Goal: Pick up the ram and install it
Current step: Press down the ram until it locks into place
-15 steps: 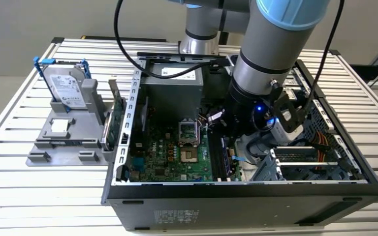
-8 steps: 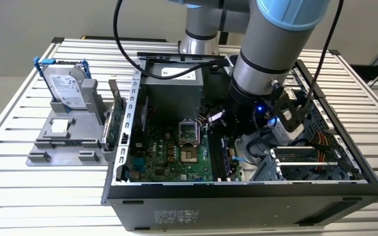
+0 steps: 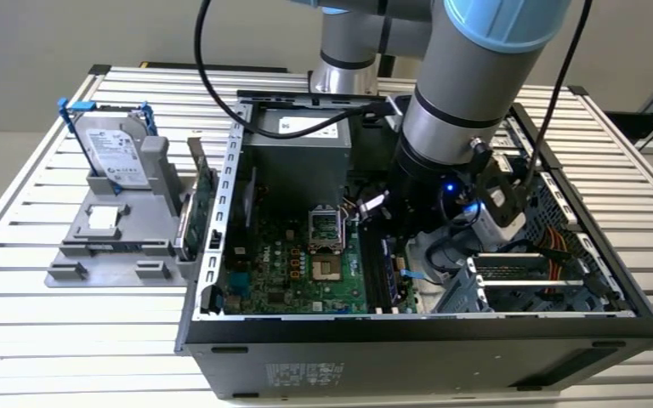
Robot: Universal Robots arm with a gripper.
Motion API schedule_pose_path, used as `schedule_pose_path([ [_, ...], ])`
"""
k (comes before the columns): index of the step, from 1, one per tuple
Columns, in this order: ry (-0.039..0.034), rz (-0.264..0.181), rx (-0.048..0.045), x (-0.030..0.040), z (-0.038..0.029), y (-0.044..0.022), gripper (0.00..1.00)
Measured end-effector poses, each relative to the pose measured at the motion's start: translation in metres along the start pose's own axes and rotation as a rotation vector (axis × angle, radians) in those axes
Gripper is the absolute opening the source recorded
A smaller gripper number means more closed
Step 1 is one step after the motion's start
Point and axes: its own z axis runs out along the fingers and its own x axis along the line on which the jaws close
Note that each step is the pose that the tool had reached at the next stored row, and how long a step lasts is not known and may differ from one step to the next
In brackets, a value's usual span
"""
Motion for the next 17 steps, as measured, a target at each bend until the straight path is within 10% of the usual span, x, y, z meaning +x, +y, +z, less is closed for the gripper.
schedule_pose_path([
  [17, 0.0016, -0.058, -0.0014, 0.0, 0.0, 0.0, 0.0],
])
